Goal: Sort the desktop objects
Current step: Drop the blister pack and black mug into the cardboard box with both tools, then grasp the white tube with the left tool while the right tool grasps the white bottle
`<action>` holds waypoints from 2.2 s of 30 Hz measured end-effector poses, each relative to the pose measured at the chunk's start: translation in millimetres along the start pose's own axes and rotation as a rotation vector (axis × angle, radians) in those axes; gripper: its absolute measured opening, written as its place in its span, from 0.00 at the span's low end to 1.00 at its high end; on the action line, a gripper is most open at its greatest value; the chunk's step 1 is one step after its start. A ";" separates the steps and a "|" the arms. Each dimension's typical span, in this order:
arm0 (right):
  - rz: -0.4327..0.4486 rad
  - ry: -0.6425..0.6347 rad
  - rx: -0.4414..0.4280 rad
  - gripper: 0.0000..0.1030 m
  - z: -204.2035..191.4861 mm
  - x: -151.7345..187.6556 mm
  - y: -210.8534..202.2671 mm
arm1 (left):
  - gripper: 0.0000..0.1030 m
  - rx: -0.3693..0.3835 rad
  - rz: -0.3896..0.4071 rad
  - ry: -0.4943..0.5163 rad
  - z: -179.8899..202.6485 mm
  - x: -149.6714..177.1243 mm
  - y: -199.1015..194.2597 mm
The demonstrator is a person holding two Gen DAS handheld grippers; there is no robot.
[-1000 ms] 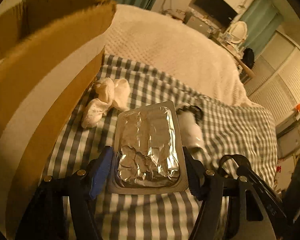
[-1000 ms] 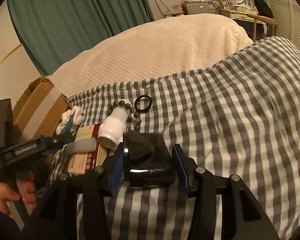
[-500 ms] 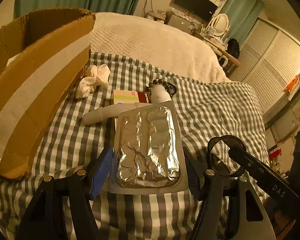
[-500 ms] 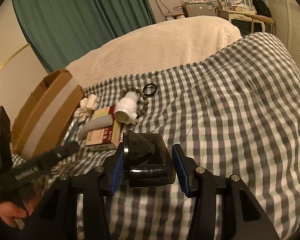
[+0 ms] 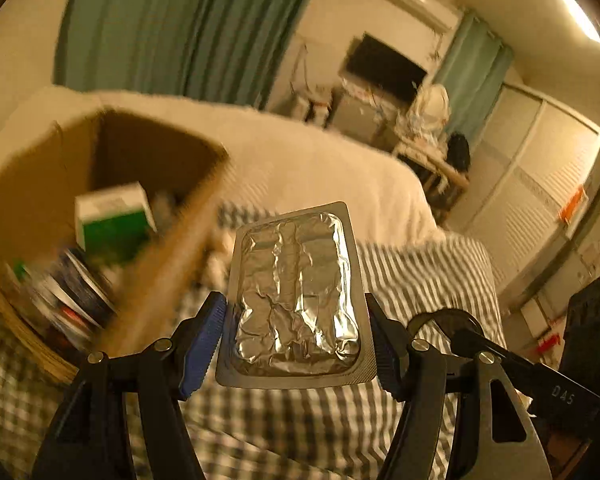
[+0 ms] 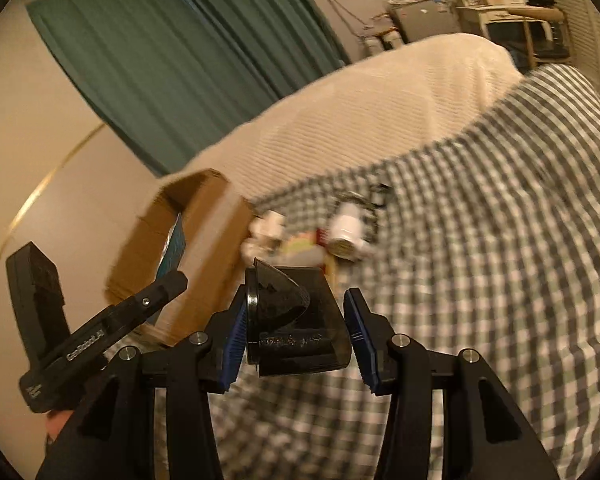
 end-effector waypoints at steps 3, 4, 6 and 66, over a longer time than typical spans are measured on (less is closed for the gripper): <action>0.001 -0.036 -0.053 0.44 -32.5 -14.6 4.7 | 0.67 -0.035 0.060 -0.011 -22.9 -26.5 -18.4; -0.006 -0.047 -0.076 0.44 -44.9 -19.6 8.5 | 0.67 -0.063 0.086 -0.013 -36.9 -37.6 -23.8; -0.013 -0.072 -0.110 0.44 -70.2 -29.6 18.9 | 0.67 -0.121 0.118 -0.006 -60.7 -55.0 -31.5; 0.089 -0.174 0.258 0.66 76.2 -17.2 16.9 | 0.95 -0.013 -0.258 0.426 22.0 56.5 171.4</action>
Point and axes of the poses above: each gripper's, at about its wrist camera, not at the fingertips, and y roughly the way its jaws point, z to its right, x to its underside, the point moved 8 cm from there along y, roughly the way its jaws point, and after that the axes turned 3 degrees about y, right-handed, at the moved point
